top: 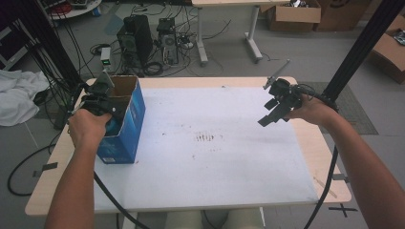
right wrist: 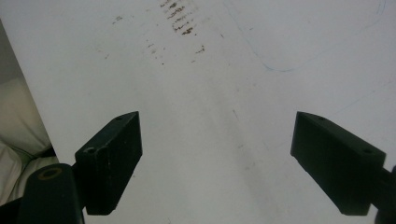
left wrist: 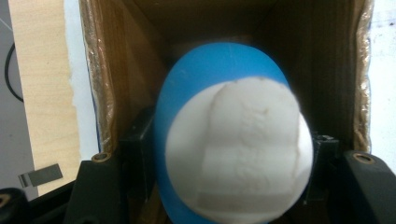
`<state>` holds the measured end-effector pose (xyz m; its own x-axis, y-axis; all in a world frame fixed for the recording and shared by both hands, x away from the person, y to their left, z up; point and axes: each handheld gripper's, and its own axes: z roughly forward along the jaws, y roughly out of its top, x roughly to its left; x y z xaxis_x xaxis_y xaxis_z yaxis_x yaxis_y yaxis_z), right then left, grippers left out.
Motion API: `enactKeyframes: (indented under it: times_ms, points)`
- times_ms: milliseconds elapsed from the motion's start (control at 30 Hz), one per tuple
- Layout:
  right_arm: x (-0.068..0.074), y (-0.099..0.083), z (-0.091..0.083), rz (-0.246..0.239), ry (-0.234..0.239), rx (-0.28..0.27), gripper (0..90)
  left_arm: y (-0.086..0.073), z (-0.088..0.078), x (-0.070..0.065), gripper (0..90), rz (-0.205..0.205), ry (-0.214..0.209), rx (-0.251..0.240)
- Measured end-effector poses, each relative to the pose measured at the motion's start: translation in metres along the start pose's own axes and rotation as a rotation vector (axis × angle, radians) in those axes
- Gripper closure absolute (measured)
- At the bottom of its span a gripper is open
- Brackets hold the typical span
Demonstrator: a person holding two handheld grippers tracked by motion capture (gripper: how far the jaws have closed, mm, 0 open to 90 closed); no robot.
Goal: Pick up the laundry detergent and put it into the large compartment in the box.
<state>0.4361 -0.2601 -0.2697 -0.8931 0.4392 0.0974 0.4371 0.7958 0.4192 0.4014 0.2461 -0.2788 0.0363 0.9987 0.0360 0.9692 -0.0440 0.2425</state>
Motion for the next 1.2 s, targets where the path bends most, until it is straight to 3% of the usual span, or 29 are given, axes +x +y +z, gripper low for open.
enactKeyframes:
  times_ms: [300,500,767,1200]
  points:
    - [0.002,0.001,0.002,-0.002,0.002,0.009,16.4,-0.001,0.0,0.004,37.1,-0.026,-0.013,0.0]
    - [0.001,0.001,0.002,-0.002,0.004,0.009,16.5,-0.001,-0.003,0.006,34.0,-0.034,-0.046,-0.028]
    - [0.003,0.001,0.002,-0.002,0.009,0.012,16.6,-0.001,-0.006,0.005,29.7,-0.041,-0.046,-0.04]
    - [0.005,0.002,0.001,-0.007,0.009,0.012,16.5,0.0,-0.027,0.01,26.8,-0.049,-0.042,-0.072]
